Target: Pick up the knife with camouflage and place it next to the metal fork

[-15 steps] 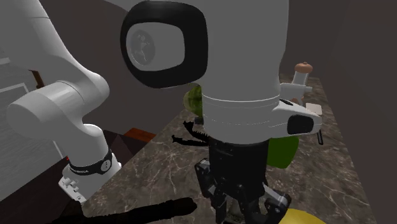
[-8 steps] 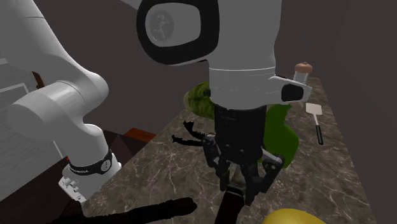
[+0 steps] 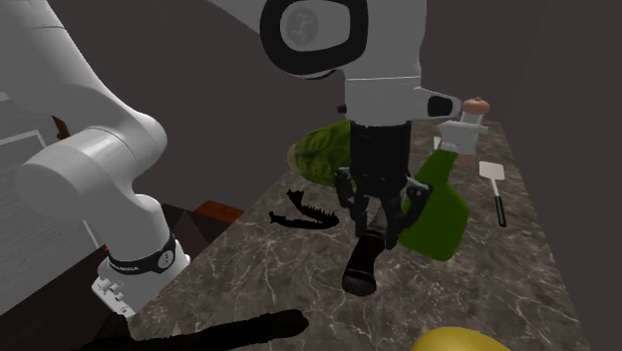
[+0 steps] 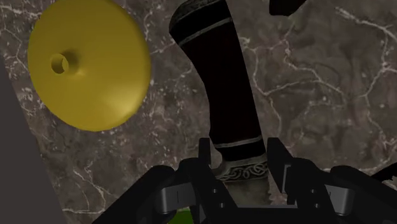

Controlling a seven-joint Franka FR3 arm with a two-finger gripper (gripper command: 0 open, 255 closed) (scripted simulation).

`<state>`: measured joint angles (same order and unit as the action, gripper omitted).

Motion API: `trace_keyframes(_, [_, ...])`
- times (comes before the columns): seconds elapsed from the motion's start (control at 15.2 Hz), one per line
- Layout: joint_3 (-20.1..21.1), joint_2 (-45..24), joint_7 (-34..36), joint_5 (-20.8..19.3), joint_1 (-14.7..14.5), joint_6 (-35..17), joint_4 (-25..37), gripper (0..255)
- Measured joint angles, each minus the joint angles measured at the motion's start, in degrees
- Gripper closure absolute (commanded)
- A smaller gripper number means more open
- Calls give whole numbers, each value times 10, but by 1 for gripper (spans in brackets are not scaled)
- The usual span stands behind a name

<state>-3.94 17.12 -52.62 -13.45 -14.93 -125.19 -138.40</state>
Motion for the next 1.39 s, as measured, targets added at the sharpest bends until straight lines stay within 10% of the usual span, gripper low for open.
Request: trace_keyframes(1.39, [181, -152, 287, 17, -123, 80, 191, 255])
